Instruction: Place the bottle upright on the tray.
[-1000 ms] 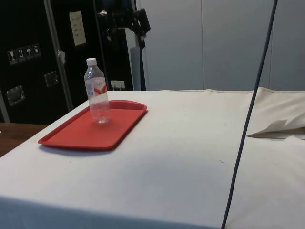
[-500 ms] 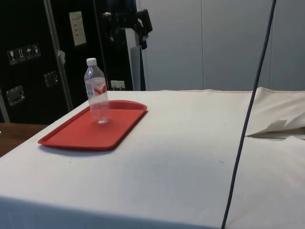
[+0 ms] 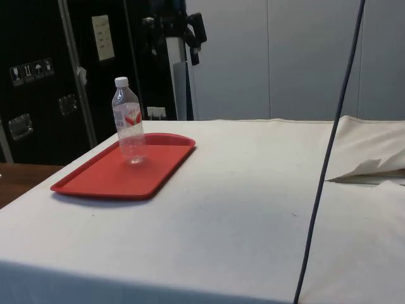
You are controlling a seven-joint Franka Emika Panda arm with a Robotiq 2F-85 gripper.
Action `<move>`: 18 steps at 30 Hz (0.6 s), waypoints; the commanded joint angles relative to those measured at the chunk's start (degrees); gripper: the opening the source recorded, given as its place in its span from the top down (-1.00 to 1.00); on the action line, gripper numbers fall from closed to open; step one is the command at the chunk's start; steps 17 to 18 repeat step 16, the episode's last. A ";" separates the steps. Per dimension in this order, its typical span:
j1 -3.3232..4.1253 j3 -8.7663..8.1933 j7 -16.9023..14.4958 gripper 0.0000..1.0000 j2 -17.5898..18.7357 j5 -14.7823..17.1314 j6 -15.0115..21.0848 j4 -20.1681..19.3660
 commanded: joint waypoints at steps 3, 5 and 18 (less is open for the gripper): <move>-0.40 -0.57 -2.23 -1.00 -0.11 2.41 0.97 -0.34; -0.52 -0.97 -3.04 -1.00 -0.06 3.15 1.03 -0.40; -0.69 -3.61 -6.13 -1.00 0.69 5.56 0.52 -0.23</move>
